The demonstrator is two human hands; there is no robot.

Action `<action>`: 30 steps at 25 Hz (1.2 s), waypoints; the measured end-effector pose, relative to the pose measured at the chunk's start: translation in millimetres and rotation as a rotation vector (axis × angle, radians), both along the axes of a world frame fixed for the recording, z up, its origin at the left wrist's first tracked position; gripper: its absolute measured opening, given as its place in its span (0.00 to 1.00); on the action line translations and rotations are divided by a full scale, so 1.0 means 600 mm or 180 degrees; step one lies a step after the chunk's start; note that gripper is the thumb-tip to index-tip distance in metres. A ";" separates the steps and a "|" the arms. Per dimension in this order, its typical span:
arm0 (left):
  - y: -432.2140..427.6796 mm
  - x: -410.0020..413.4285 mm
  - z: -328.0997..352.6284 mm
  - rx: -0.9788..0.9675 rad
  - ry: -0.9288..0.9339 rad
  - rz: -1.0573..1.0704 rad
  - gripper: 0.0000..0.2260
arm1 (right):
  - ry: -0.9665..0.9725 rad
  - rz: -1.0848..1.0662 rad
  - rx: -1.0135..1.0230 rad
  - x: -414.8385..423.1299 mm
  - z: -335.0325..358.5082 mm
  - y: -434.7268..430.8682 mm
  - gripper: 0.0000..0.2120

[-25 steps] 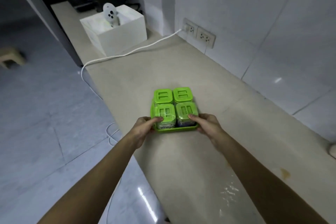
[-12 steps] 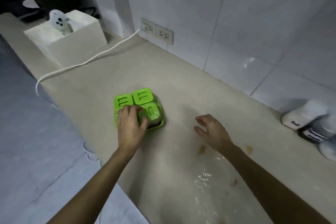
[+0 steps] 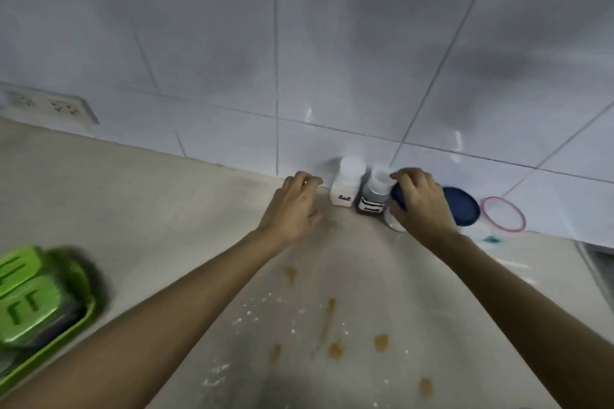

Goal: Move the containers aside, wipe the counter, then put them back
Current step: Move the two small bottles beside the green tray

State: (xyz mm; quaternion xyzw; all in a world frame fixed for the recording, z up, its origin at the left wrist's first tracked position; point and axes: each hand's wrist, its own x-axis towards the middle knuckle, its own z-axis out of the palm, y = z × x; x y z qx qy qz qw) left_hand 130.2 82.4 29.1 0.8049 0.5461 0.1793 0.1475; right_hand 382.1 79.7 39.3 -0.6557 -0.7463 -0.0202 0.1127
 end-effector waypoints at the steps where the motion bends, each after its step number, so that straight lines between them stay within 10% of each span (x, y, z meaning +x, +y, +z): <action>1: 0.028 0.032 0.009 0.0018 0.0031 -0.0086 0.25 | -0.0071 0.0011 -0.0060 0.010 0.005 0.014 0.23; 17: 0.114 0.100 0.027 -0.0457 0.0492 -0.0201 0.22 | 0.0357 0.0166 -0.0664 -0.035 -0.005 0.083 0.23; 30: -0.109 -0.436 0.055 -0.0483 0.0232 0.1790 0.24 | 0.0953 0.1674 -0.1103 -0.525 0.001 0.042 0.26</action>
